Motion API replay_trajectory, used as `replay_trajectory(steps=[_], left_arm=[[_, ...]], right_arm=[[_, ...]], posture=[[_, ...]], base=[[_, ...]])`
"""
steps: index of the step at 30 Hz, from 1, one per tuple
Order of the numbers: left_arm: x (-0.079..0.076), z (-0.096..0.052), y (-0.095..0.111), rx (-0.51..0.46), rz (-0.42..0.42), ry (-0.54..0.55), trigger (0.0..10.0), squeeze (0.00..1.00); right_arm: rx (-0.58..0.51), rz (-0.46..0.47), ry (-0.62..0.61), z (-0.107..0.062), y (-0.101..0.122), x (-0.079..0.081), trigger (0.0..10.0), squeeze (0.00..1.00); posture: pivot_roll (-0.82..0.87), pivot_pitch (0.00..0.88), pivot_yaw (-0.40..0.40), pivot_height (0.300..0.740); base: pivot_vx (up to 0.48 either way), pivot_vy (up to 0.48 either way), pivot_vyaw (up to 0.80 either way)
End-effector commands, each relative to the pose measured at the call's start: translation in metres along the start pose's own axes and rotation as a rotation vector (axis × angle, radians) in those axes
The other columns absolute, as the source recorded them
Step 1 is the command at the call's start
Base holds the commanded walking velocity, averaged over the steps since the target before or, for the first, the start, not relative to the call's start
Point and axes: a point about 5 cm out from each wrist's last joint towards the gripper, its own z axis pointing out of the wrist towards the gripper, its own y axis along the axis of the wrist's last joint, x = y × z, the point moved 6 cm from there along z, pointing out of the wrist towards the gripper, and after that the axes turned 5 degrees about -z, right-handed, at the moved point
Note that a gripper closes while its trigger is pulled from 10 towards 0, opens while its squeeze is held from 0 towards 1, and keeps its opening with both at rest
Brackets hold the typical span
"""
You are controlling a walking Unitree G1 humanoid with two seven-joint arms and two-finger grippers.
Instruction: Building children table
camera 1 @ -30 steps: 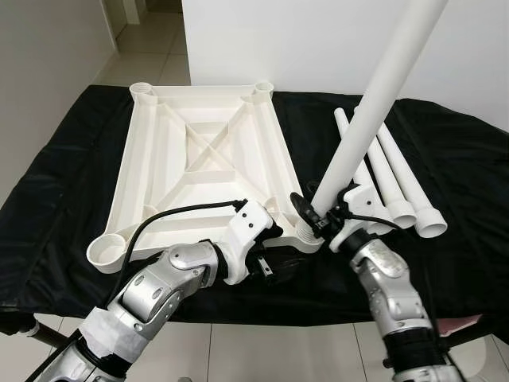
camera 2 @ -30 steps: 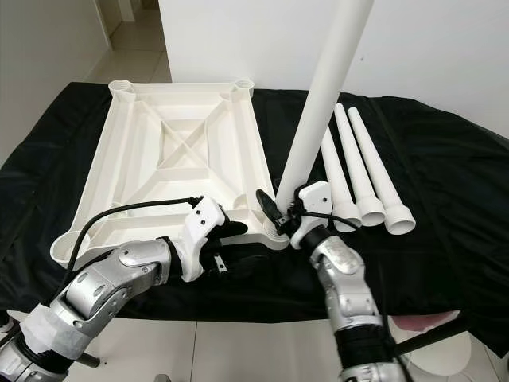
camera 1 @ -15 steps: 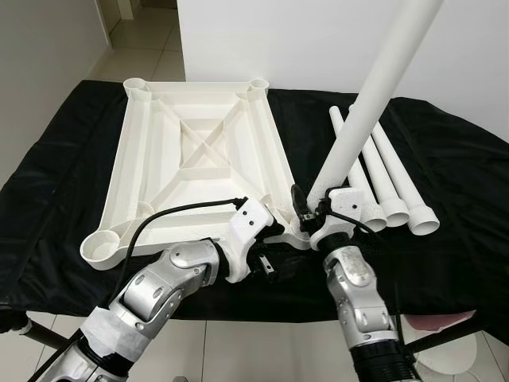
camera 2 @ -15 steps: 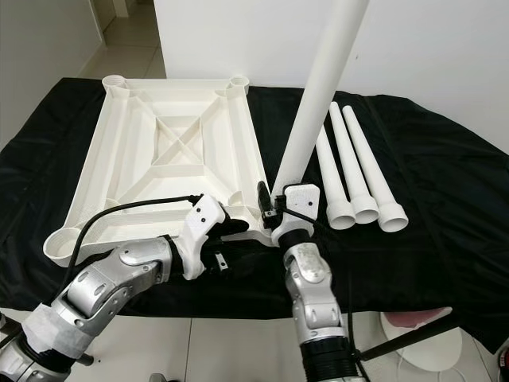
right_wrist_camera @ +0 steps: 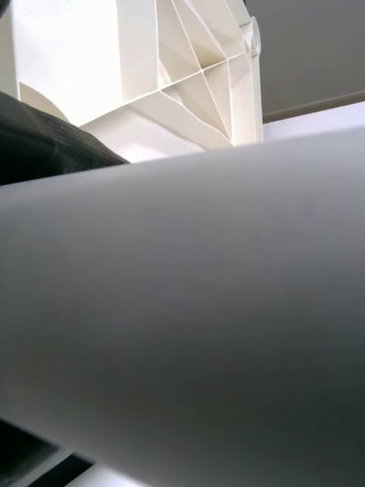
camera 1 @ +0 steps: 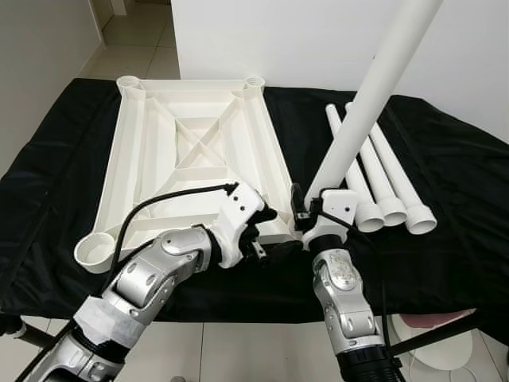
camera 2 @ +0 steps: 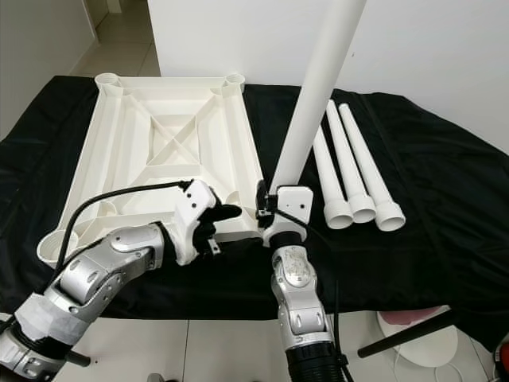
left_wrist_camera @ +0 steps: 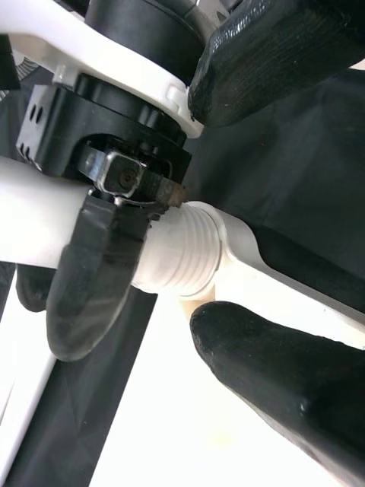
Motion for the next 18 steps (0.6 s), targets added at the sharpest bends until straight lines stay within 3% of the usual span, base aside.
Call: replay_trajectory(steps=[1,2,14,15,18], left_arm=[[-0.017,-0.001,-0.003,0.017,0.01,-0.144,10.0,0.0],[-0.018,-0.001,-0.003,0.02,0.012,-0.151,10.0,0.0],[-0.018,-0.003,-0.003,0.019,0.019,-0.157,10.0,0.0],[-0.02,-0.004,-0.006,0.025,0.012,-0.161,10.0,0.0],[-0.021,-0.003,-0.008,0.031,0.013,-0.159,10.0,0.0]], right_arm=[[0.109,0.005,-0.054,-0.008,-0.028,-0.016,10.0,0.04],[0.098,0.002,-0.048,-0.006,-0.026,-0.018,10.0,1.0],[0.019,0.015,0.1,-0.001,-0.008,-0.03,10.0,1.0],[0.029,-0.008,0.166,-0.001,-0.009,-0.03,10.0,0.03],[0.031,-0.018,0.222,-0.003,-0.01,-0.027,10.0,0.0]], posture=[[0.06,0.138,-0.015,0.74],[0.06,0.135,-0.014,0.74],[0.07,0.13,-0.011,0.74],[0.07,0.136,-0.007,0.74],[0.07,0.137,-0.006,0.74]], base=[[0.0,0.0,0.0],[0.0,0.0,0.0],[0.0,0.0,0.0],[0.0,0.0,0.0],[0.0,0.0,0.0]])
